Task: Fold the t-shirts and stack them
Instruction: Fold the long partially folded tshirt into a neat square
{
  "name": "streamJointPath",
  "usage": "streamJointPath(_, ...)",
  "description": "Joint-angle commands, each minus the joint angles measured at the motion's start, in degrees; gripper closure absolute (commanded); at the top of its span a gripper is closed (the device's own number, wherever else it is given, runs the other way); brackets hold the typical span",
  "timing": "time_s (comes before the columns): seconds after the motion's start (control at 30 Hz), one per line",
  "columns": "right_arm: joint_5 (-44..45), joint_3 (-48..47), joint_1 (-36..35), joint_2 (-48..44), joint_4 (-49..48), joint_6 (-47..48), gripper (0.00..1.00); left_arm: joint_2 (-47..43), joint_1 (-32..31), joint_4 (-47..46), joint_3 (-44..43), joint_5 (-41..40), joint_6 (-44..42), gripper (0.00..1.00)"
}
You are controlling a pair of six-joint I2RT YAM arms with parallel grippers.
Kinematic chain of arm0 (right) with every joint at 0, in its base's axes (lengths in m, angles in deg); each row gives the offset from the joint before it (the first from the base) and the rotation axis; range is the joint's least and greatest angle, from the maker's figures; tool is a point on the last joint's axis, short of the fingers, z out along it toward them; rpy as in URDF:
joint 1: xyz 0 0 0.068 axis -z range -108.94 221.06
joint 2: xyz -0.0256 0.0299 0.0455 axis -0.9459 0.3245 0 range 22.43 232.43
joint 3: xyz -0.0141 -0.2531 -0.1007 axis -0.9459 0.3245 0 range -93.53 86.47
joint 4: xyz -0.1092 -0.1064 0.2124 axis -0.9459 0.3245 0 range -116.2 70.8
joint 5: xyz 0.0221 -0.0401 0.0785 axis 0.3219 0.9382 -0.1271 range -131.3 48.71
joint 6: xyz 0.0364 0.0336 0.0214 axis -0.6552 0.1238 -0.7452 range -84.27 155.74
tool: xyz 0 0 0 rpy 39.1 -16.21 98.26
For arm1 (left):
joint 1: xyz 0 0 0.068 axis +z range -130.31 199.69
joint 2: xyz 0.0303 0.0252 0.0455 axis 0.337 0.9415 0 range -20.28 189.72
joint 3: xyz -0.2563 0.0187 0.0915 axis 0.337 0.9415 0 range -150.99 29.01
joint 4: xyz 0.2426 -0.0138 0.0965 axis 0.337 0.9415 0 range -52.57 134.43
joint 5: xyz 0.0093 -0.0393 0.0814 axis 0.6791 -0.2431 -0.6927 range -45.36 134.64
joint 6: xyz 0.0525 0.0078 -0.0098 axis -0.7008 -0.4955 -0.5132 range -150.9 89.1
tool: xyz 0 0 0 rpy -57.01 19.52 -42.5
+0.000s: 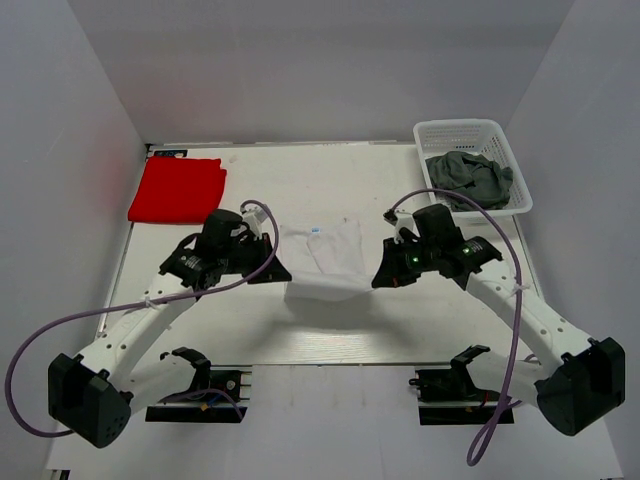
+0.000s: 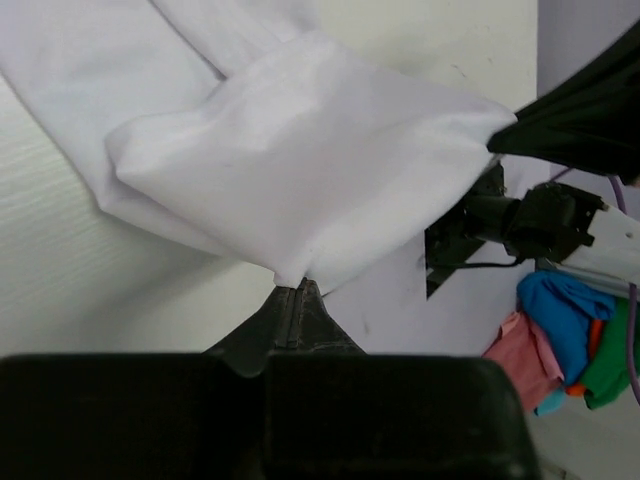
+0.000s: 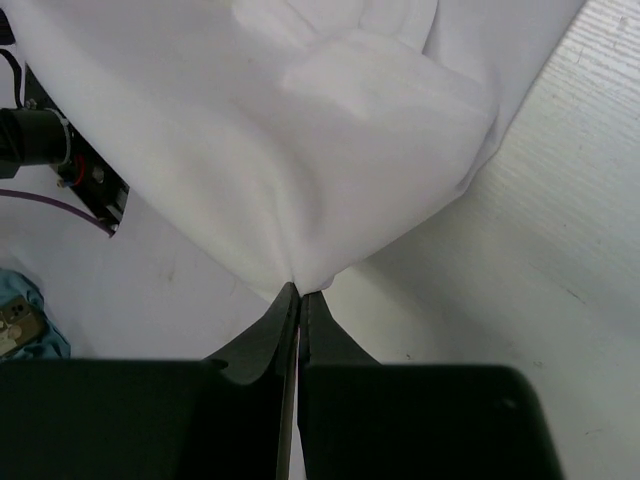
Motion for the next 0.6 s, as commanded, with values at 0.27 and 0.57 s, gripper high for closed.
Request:
streamJointPath(0.27,2.2,-11.5,0.9,7.2,0.1,0.2,1.0,3.8,1.4,-0.9,-9.7,-15.2,-0.3,1.0)
streamJointPath(0.57,3.9,-17.4,2.4,15.0,-0.4,0.6,1.0,12.2,1.4,-4.2,-15.0,-24.5,0.6,1.0)
